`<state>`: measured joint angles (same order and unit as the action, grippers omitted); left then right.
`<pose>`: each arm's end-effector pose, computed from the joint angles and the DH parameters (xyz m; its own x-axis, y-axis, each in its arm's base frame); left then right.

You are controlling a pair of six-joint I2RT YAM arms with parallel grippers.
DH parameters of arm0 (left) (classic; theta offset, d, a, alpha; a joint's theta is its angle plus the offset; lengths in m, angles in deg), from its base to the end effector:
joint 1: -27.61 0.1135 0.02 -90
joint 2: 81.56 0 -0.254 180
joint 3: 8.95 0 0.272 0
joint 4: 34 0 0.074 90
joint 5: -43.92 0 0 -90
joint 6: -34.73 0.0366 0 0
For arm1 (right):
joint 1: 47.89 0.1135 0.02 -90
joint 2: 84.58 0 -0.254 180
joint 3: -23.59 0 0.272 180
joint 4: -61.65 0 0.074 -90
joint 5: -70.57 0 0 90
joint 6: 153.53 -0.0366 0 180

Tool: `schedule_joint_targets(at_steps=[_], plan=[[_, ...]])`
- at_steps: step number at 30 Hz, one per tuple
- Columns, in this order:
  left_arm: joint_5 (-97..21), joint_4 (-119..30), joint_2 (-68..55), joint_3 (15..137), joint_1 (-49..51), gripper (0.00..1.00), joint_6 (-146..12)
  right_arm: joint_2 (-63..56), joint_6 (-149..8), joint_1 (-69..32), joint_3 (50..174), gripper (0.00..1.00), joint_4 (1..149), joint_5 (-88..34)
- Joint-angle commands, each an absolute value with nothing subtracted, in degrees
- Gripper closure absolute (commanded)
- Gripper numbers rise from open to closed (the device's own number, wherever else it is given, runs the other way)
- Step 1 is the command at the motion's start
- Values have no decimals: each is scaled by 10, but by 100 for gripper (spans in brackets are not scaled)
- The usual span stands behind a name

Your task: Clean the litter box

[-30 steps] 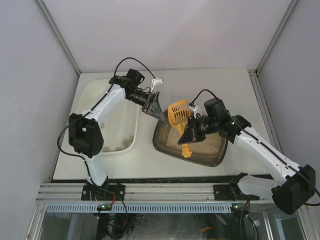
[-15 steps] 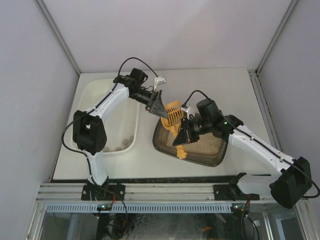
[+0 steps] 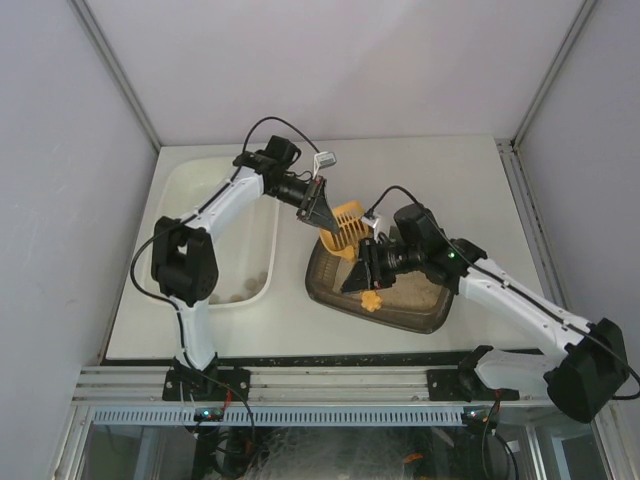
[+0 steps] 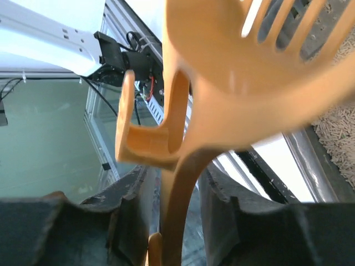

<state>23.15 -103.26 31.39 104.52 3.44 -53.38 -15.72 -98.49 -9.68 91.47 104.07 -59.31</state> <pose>0.3715 -0.2042 0.2688 -0.8348 0.3875 -0.3911 0.4823 0.1720 -0.8589 0.2012 0.1882 0.2756 -0.9242 -0.1679 -0.3430 -0.3797 0.5015 0.7774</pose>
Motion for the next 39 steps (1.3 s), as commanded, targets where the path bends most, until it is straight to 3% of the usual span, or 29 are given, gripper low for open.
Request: schedule_joint_targets(at_steps=[1,5,10,14,24,31,33,38,39], plan=[[278,-908,276,1020,33,100,-656,-239,-1060,-100,843,62,921,-560],[271,-817,250,979,34,100,-723,-307,-1121,-95,776,56,851,-494],[266,-812,247,976,34,100,-725,-374,-1174,-96,715,57,781,-415],[265,-811,247,971,34,100,-723,-378,-1184,-90,711,62,771,-363],[248,-820,232,934,34,100,-690,-375,-1205,-88,710,58,724,-337],[254,-829,233,938,34,100,-686,-361,-1205,-85,710,98,722,-341],[252,-829,231,938,34,100,-686,-358,-1202,-82,710,100,721,-339],[208,-860,224,956,42,83,-672,-382,-1211,-89,729,100,806,-323],[184,-868,220,964,45,29,-672,-387,-1213,-97,747,100,860,-328]])
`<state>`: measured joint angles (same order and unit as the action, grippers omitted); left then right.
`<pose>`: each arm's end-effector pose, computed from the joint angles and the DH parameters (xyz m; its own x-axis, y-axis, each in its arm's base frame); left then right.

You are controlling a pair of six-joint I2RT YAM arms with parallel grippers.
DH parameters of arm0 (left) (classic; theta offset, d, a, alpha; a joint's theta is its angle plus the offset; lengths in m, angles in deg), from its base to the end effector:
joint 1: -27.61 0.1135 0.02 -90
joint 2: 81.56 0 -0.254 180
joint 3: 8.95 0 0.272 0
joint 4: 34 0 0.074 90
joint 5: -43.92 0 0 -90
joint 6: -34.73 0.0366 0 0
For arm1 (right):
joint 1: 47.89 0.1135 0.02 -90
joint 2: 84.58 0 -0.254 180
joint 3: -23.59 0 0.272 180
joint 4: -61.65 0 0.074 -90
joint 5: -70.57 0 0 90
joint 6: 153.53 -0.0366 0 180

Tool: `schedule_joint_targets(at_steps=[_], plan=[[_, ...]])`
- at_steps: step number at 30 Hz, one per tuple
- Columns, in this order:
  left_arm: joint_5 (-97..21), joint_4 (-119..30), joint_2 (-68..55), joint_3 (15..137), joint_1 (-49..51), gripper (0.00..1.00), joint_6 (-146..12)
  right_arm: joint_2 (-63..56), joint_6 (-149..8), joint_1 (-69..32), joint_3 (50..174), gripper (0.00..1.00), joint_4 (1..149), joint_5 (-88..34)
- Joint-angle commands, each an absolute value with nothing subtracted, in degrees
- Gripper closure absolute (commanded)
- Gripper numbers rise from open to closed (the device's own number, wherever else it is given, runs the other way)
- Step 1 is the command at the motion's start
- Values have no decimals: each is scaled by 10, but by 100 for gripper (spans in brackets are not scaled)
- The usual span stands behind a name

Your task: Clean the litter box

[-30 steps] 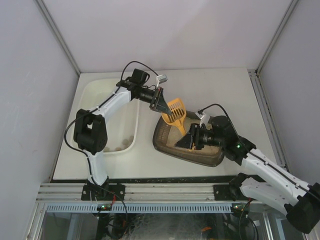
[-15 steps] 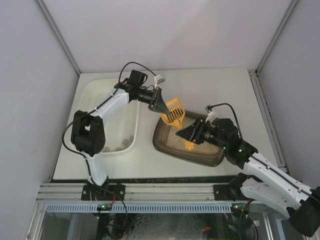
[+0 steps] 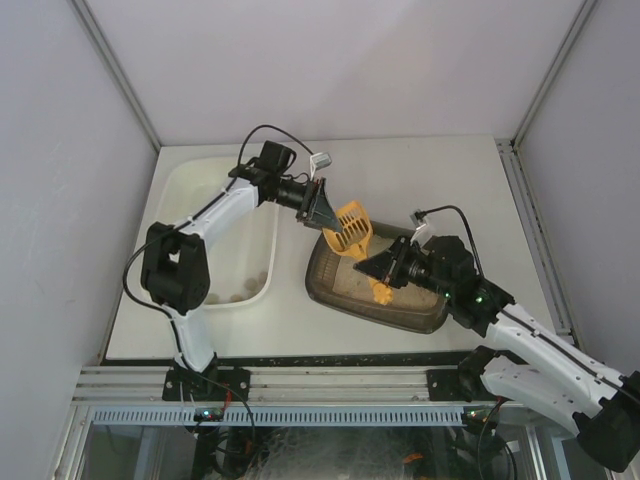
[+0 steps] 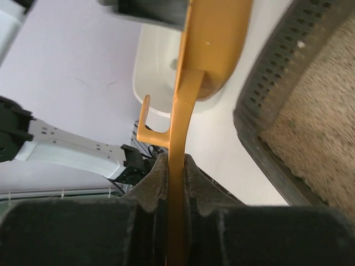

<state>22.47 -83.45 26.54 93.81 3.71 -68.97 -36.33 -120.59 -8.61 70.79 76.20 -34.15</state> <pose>0.3703 -0.2014 0.2582 -0.8770 0.2939 -0.3801 0.4437 0.1920 -0.8754 0.1707 0.1517 0.2686 -0.7861 0.4057 -0.4664 -0.2613 0.4657 0.8455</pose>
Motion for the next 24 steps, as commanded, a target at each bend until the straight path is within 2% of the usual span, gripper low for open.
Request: schedule_joint_targets(at_steps=[1,4,7,9,13,15,24], plan=[[155,-870,214,967,49,20,-680,-390,-1212,-102,765,100,908,-336],[56,-860,190,970,55,11,-713,-384,-1198,-109,829,100,1072,-331],[-80,-845,169,962,55,6,-766,-354,-1176,-110,888,100,1214,-303],[-153,-819,159,945,57,5,-803,-339,-1162,-113,900,100,1255,-295],[-240,-719,131,864,60,5,-921,-302,-1121,-143,898,100,1260,-313],[-259,-690,130,839,60,1,-961,-275,-1101,-154,897,100,1251,-322],[-303,-673,179,834,59,0,-1009,-174,-1044,-186,890,100,1141,-339]])
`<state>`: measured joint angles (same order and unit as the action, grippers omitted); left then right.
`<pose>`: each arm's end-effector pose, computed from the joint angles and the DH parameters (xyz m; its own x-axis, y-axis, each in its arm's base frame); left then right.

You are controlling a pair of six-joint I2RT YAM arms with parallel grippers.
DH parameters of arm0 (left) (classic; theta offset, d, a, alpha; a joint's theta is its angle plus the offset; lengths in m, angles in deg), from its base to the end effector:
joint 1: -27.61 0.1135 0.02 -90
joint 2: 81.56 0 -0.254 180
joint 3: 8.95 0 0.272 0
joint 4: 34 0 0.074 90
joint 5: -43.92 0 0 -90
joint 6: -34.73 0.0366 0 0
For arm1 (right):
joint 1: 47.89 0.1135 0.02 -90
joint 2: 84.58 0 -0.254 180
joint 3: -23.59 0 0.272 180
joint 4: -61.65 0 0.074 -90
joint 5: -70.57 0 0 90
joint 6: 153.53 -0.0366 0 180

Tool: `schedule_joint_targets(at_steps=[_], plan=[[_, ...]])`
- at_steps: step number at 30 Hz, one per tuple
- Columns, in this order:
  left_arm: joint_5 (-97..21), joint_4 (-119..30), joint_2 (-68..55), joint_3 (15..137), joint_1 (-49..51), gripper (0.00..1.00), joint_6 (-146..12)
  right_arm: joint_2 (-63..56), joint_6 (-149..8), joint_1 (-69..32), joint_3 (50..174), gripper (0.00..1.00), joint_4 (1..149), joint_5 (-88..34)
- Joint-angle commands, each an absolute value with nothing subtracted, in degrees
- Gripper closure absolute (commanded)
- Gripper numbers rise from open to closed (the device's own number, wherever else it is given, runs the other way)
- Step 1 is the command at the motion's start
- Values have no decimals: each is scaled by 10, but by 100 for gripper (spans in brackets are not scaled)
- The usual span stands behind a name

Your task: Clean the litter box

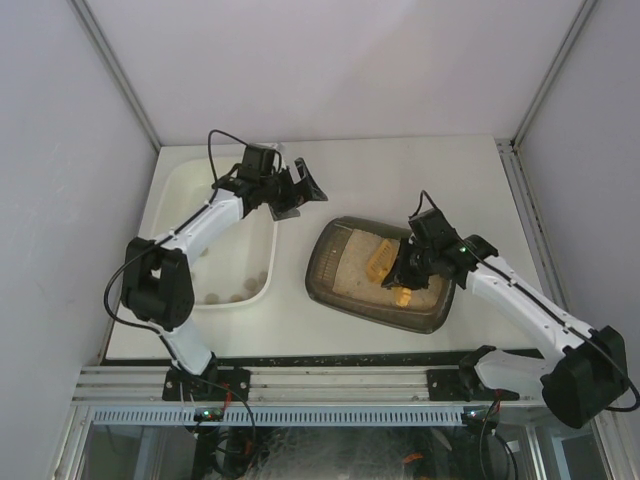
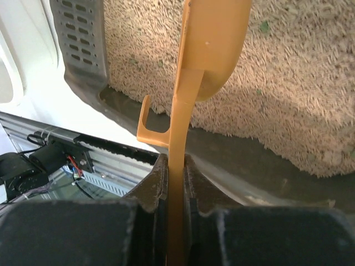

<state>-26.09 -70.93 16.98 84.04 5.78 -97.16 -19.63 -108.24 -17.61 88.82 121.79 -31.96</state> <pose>0.3744 -0.1635 0.2652 -0.8563 -0.3329 -0.3949 0.0158 0.7473 -0.6643 0.2029 0.1276 0.2500 -0.9432 0.2445 -0.2248 0.1087 0.8668 0.4866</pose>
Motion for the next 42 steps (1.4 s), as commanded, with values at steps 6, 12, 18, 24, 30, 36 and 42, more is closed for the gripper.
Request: schedule_joint_targets(at_steps=[6,12,18,24,30,36,42], plan=[[-310,-659,186,791,58,0,-1028,-132,-1061,-189,862,100,1041,-375],[-311,-660,196,778,59,0,-1024,-110,-1092,-196,821,100,936,-402],[-308,-651,201,766,57,0,-1029,-80,-1127,-202,798,100,838,-431],[-297,-636,215,760,54,1,-1042,-26,-1152,-202,792,100,757,-457],[-284,-596,218,748,45,1,-1055,6,-1195,-209,754,100,625,-492],[-214,-535,241,743,29,3,-1087,76,-1275,-228,684,100,400,-593],[-178,-527,248,754,2,4,-1089,164,-1353,-248,643,100,152,-662]])
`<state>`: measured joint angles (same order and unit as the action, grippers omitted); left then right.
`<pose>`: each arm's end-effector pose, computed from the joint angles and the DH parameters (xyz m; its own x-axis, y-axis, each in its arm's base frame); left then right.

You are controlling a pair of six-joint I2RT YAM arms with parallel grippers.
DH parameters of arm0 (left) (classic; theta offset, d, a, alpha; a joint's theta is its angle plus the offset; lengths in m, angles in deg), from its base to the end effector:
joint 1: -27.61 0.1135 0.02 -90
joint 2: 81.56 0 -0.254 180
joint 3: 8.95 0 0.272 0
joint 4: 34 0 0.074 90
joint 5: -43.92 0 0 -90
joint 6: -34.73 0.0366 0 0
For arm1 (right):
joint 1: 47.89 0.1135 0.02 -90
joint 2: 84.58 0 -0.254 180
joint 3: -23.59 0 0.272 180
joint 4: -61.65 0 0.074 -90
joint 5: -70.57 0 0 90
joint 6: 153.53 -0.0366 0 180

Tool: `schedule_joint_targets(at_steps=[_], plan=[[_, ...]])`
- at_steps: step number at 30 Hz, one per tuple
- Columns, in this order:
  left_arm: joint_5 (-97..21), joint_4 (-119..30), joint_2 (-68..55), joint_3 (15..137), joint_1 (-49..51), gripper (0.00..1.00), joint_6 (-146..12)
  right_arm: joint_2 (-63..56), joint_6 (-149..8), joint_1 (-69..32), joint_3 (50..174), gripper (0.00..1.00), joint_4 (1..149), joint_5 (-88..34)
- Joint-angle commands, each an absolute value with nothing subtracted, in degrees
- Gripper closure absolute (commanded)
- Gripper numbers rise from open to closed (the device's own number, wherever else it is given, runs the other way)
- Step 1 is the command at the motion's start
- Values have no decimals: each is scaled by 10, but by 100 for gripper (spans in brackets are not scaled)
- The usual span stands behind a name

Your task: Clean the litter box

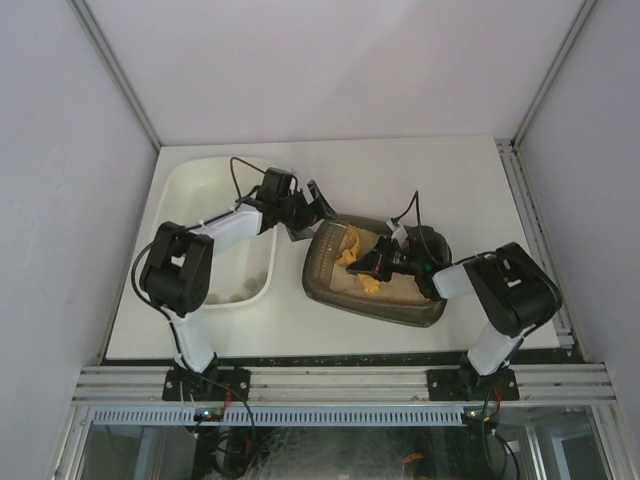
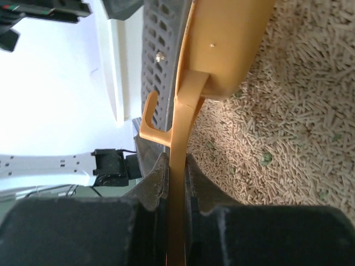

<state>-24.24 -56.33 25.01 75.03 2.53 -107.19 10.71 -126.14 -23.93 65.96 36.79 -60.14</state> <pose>0.3747 -0.1904 0.1762 -0.8920 -0.3893 -0.2299 -0.1136 0.6853 -0.7194 0.2619 0.1425 0.1016 -0.9381 0.3196 -0.1336 -0.0019 0.3808 0.9247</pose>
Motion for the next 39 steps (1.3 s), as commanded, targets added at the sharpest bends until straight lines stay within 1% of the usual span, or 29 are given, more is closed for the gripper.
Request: schedule_joint_targets(at_steps=[1,6,10,12,15,20,25,30,39], plan=[[-175,-526,245,755,-6,4,-1086,175,-1361,-249,641,100,114,-666],[-159,-520,234,756,-23,5,-1074,205,-1378,-249,642,100,4,-674],[-163,-520,229,754,-24,5,-1063,208,-1365,-256,645,100,55,-685],[-165,-520,227,752,-25,5,-1058,186,-1339,-258,637,100,124,-682],[-163,-520,225,749,-25,6,-1056,126,-1256,-259,640,100,325,-655],[-166,-520,222,747,-24,6,-1051,28,-1146,-261,662,100,583,-613],[-165,-520,222,747,-25,6,-1052,-37,-1075,-266,687,100,763,-588],[-166,-522,220,744,-25,6,-1048,-86,-1046,-272,690,100,854,-563],[-169,-522,220,741,-24,7,-1043,-177,-1018,-289,689,100,957,-533]])
